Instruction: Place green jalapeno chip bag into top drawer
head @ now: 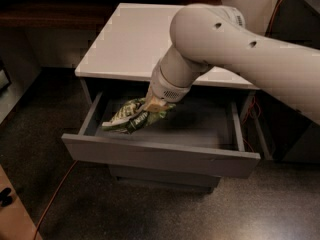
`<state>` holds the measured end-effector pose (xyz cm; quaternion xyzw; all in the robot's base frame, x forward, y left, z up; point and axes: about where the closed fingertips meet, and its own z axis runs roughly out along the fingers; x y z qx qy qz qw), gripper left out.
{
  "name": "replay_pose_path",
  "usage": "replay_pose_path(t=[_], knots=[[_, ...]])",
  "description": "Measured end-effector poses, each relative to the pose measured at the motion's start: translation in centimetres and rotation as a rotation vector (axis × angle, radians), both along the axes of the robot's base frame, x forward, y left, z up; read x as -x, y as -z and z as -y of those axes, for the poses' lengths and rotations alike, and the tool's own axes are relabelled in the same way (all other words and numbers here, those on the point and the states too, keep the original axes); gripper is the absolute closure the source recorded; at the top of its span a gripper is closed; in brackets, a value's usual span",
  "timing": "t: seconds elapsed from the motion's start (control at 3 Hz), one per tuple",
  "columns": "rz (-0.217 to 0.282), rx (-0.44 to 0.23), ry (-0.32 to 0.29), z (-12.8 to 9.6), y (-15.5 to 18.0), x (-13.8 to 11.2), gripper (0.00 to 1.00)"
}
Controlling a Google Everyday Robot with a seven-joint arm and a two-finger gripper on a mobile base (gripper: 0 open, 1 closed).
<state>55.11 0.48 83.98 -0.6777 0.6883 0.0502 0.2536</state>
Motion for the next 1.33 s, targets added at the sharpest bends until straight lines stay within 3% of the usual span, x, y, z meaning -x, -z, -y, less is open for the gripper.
replay_pose_path(t=[0.33,0.67,1.33], knots=[[0.006,0.018,0.062,0.9,2.7,-0.8,1.00],[0.033,0.028,0.160,1.8,5.9,-2.8,0.75],[0.059,0.024,0.255,1.2,10.3,-4.9,0.28]])
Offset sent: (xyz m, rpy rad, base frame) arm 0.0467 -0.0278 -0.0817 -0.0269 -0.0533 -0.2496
